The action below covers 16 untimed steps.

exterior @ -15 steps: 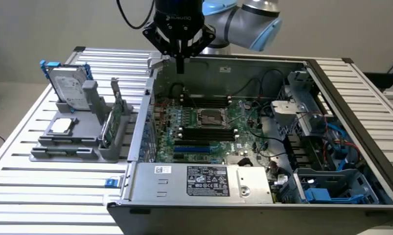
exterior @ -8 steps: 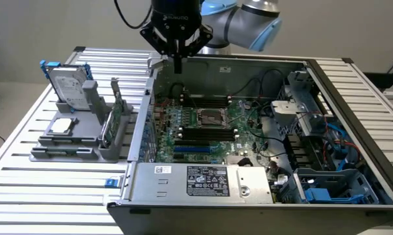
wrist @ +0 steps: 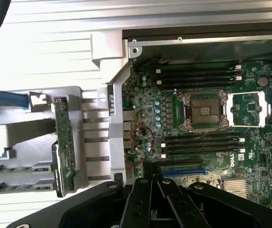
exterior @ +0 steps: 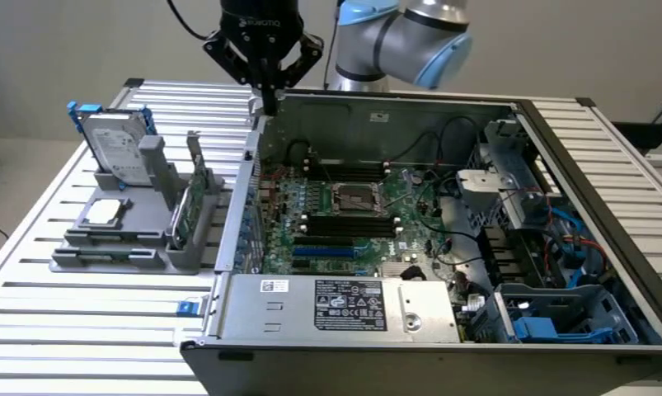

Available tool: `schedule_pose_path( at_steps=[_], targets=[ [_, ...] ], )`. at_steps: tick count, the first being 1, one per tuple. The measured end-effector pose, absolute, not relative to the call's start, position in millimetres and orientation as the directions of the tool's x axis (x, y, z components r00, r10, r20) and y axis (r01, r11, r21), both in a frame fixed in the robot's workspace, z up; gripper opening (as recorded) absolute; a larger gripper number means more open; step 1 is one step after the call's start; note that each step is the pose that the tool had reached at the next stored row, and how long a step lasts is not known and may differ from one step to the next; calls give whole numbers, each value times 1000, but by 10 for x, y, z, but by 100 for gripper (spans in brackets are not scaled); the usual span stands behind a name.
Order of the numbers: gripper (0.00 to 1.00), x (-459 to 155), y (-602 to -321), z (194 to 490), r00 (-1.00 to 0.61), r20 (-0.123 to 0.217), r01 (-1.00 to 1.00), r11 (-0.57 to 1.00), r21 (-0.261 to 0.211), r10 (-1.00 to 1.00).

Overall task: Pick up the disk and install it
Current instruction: 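Reach for the disk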

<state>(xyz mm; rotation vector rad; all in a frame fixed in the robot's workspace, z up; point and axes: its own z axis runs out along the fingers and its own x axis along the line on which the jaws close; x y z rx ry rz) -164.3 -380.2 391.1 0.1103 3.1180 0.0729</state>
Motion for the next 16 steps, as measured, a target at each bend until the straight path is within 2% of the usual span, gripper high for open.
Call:
schedule_pose_path(
  at_steps=[16],
  targets=[
    [11,-2370,-3365,3865,-997,-20,70,997,42,71]
  ],
)
